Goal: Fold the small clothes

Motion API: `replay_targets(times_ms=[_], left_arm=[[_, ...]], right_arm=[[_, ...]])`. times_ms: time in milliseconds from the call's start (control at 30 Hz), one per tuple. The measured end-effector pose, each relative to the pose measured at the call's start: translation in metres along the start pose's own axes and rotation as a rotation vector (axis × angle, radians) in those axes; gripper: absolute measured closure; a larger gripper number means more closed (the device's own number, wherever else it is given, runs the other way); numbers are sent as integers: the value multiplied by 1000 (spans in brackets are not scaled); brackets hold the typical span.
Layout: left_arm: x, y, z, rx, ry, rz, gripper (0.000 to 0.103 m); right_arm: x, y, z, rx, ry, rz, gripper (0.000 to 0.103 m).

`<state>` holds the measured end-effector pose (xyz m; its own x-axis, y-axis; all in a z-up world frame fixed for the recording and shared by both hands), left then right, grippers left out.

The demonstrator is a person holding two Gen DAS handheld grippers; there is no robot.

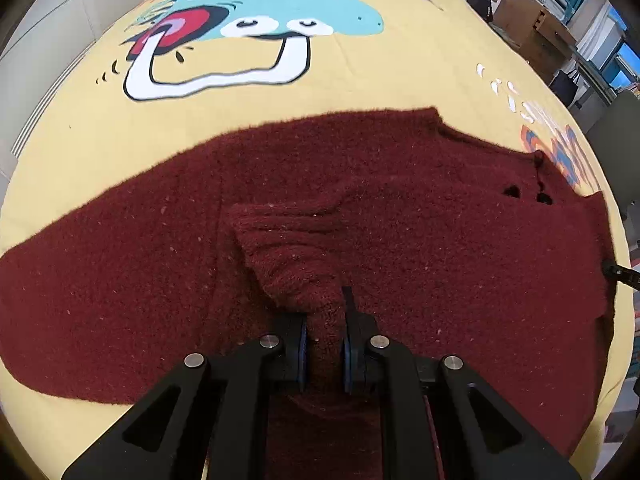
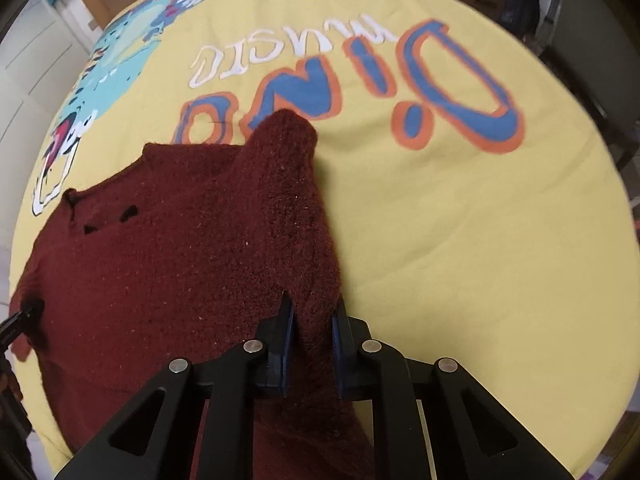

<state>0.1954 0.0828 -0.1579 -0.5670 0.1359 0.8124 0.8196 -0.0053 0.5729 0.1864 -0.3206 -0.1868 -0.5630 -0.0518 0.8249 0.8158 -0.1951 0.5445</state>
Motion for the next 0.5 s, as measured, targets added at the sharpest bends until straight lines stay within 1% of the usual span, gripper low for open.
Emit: replay_targets(times_ms=[100,167,200,267,300,333,367,433,467,500], left_arm=[[-10,-8,2,-18,24,0,91],[-10,-7,3,-11,31,-10,89],[-8,-6,3,-13,36,-16,86],[-7,-4,4,-16,37,-20,82],[-5,-4,5,-12,43,-13,74],[-3,-3,8,-6,57,-4,64],[-1,-2,10,-2,74,-3,58],[5,2,15,-3,100,-14,34],[9,4,16,3,99,-27,29],[14,7,16,8,91,-39,17]], right_arm=[[-17,-7,0,25,-25,38,87],[-19,-6,0,13,-29,30,86],[-19,-5,0,15,-28,28,84],[-11,-3,2,48,-47,8,77],[-4,0,4,71,-60,-15,71],[3,1,4,86,-70,-35,61],[9,3,5,94,-76,-54,54],[23,6,11,100,-66,-100,25],[31,7,13,106,-54,-124,21],[38,9,18,116,-43,-149,20]])
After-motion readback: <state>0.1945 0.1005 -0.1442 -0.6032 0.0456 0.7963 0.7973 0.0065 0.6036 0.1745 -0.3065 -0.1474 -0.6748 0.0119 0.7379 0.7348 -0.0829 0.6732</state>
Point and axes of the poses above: each gripper's, at about its wrist camera, not at the fingertips, and x roughly against the way its jaws point, z to its left, y to its top, the point moved 8 cm from there along -x, roughly the way its jaws point, and after that the axes turned 15 degrees about -z, right-handed, at the moved point
